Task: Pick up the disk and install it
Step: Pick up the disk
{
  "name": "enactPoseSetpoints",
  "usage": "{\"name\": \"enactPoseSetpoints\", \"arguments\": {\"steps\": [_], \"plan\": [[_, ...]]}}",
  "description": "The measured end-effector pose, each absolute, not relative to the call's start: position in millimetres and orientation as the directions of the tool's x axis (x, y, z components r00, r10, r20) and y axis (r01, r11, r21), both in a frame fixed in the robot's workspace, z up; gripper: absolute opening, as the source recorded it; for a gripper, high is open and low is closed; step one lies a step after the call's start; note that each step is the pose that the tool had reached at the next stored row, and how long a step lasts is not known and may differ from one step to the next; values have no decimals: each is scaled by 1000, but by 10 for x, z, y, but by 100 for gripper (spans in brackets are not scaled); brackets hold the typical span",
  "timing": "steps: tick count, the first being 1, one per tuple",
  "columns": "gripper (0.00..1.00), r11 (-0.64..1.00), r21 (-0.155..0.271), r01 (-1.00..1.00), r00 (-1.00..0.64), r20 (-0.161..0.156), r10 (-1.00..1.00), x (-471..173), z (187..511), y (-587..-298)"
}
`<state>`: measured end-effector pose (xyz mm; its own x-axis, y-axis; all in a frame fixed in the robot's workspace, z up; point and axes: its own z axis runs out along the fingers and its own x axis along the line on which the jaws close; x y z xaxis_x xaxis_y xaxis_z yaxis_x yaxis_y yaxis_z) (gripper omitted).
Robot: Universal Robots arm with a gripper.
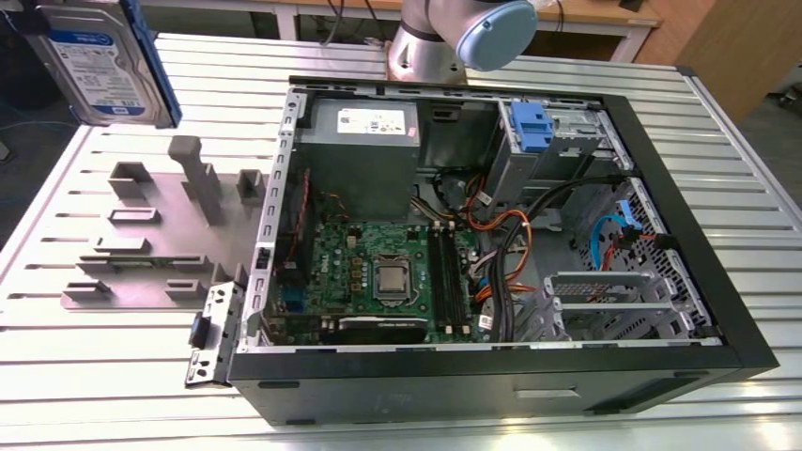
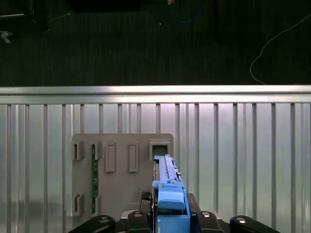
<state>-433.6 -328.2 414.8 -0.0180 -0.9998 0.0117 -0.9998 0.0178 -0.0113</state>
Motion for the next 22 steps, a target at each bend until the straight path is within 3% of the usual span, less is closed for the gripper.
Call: {"name": "enactPoseSetpoints", "arguments": {"steps": [22], "plan": [[36,18,-11,-1000,-18,12,-1000,-4336,4237,-3282]]}}
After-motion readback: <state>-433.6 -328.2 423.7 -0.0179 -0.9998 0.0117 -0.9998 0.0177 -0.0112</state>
